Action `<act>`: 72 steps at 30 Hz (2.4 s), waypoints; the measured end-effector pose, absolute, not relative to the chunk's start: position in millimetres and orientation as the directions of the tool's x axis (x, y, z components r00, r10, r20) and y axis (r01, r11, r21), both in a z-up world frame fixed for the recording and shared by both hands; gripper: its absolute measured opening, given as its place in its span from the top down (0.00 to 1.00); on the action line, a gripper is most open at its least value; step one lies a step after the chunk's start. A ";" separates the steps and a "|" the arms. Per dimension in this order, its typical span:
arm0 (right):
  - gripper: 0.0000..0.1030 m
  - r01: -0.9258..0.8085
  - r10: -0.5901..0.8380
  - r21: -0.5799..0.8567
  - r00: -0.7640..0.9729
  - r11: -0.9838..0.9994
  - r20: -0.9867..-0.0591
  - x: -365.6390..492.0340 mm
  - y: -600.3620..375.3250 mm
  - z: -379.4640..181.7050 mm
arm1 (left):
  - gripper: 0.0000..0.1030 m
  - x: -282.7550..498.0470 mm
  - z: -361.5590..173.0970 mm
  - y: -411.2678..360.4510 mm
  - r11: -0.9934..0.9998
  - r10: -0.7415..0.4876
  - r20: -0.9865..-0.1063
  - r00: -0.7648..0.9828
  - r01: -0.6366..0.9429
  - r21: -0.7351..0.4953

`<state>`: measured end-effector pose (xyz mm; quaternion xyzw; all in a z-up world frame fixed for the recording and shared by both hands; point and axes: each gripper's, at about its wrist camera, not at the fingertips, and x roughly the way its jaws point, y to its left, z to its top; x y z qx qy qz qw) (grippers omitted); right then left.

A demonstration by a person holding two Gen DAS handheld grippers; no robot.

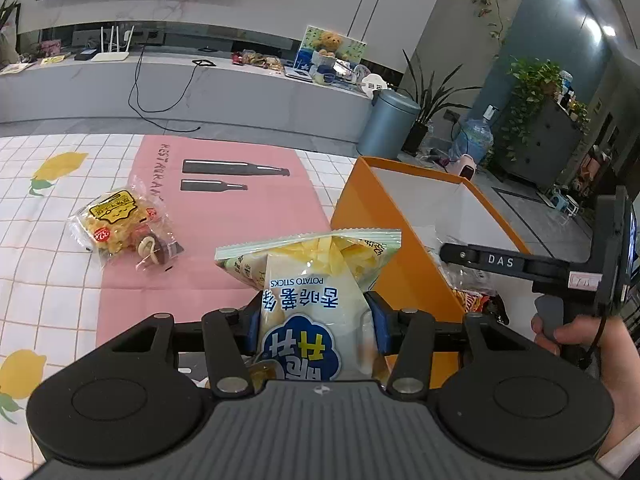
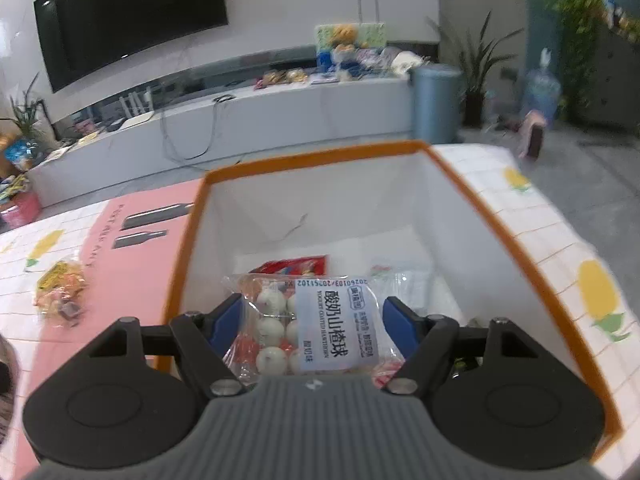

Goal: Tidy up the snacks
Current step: 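Drop the egg pack into the orange box with the right tool while the left tool carries the bag, then lower the potato-stick bag into the orange box and open the left tool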

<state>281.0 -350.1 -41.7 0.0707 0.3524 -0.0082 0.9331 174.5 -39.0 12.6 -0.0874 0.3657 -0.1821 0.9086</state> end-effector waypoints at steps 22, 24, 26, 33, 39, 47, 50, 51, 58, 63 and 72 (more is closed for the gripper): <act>0.29 0.145 -0.040 0.088 0.704 0.986 -0.709 325.7 -330.4 -42.9 | 0.44 175.0 5.9 -44.0 0.915 -0.404 -0.657 0.637 0.273 -0.298; 0.29 0.167 -0.042 0.105 0.696 0.980 -0.717 328.7 -332.4 -43.2 | 0.44 174.7 3.7 -44.7 0.916 -0.400 -0.661 0.635 0.273 -0.292; 0.28 0.181 -0.042 0.123 0.705 0.976 -0.708 327.9 -335.7 -42.4 | 0.44 174.3 3.0 -44.9 0.919 -0.395 -0.663 0.636 0.273 -0.286; 0.03 0.186 -0.040 0.176 0.789 0.967 -0.613 312.0 -341.3 -25.3 | 0.44 171.6 6.5 -45.5 0.918 -0.397 -0.655 0.643 0.286 -0.276; 0.03 0.203 -0.018 0.281 0.838 0.938 -0.545 276.2 -348.8 -7.0 | 0.44 159.7 15.1 -44.8 0.922 -0.388 -0.634 0.669 0.288 -0.260; 0.03 0.172 0.001 0.250 0.823 0.953 -0.568 231.6 -337.5 -0.2 | 0.44 141.7 36.1 -54.5 0.934 -0.356 -0.605 0.712 0.299 -0.198; 0.03 0.179 -0.061 0.157 0.825 0.971 -0.561 215.8 -336.7 5.5 | 0.44 140.0 44.8 -56.7 0.935 -0.354 -0.598 0.719 0.283 -0.213; 0.03 0.191 -0.077 0.147 0.825 0.970 -0.560 214.1 -339.1 8.9 | 0.44 139.8 46.8 -57.0 0.934 -0.357 -0.595 0.720 0.280 -0.221; 0.03 0.190 -0.088 0.140 0.841 0.972 -0.533 200.5 -356.4 25.9 | 0.44 151.0 57.0 -79.1 0.934 -0.357 -0.598 0.717 0.258 -0.247; 0.03 0.234 -0.104 0.177 0.833 0.956 -0.544 204.7 -386.5 22.7 | 0.44 167.9 54.3 -100.4 0.950 -0.308 -0.581 0.753 0.214 -0.227; 0.03 0.301 -0.124 0.227 0.812 0.926 -0.571 197.6 -419.1 17.3 | 0.44 212.7 47.7 -153.7 0.937 -0.348 -0.607 0.714 0.244 -0.250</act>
